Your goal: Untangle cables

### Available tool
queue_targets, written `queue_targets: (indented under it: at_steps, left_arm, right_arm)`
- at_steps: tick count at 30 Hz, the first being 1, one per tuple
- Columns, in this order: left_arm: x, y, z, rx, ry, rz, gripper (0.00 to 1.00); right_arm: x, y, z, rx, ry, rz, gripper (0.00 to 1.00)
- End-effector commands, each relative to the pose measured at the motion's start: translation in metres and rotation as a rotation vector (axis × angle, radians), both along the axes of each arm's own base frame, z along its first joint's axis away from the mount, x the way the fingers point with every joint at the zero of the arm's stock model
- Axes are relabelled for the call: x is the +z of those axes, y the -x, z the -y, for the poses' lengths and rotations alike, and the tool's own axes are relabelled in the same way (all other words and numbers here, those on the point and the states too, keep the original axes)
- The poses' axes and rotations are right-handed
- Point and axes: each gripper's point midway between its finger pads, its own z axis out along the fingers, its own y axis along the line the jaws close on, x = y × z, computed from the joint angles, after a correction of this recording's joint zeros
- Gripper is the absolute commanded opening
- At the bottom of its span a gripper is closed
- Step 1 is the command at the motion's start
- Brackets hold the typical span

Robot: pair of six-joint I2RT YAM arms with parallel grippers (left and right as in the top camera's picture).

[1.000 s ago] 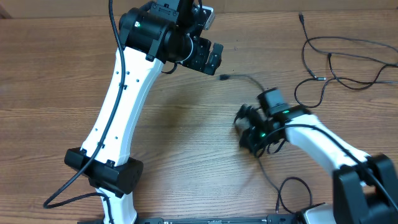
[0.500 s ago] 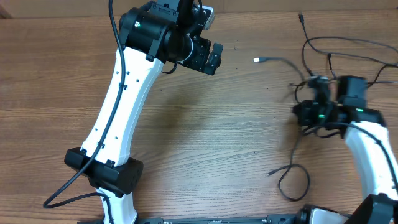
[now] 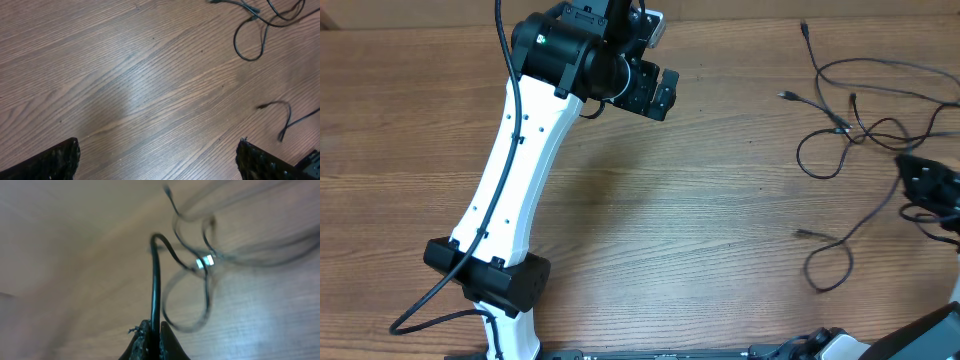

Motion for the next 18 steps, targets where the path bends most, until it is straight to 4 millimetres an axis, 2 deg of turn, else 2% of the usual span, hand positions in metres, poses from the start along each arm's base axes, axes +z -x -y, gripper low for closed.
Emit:
queue_targets:
  at_steps: [1, 5, 13, 15, 18]
  left_arm:
    - [0.011, 0.000, -0.002, -0.008, 0.003, 0.035, 1.00]
    - [0.011, 0.000, -0.002, -0.008, 0.003, 0.035, 1.00]
    - [0.011, 0.000, -0.002, -0.008, 0.003, 0.035, 1.00]
    - [0.011, 0.000, -0.002, -0.008, 0.003, 0.035, 1.00]
    - [0.011, 0.000, -0.002, -0.008, 0.003, 0.035, 1.00]
  right_arm:
    - [0.038, 0.009, 0.006, 0.042, -0.037, 0.154, 0.04]
    - [0.043, 0.021, 0.037, -0.050, -0.002, 0.177, 0.04]
    - [0.076, 0.049, 0.122, -0.353, 0.059, 0.259, 0.04]
    - [0.077, 0.056, 0.140, -0.428, 0.107, 0.253, 0.04]
    - [0.069, 0.064, 0.164, -0.556, 0.157, 0.199, 0.04]
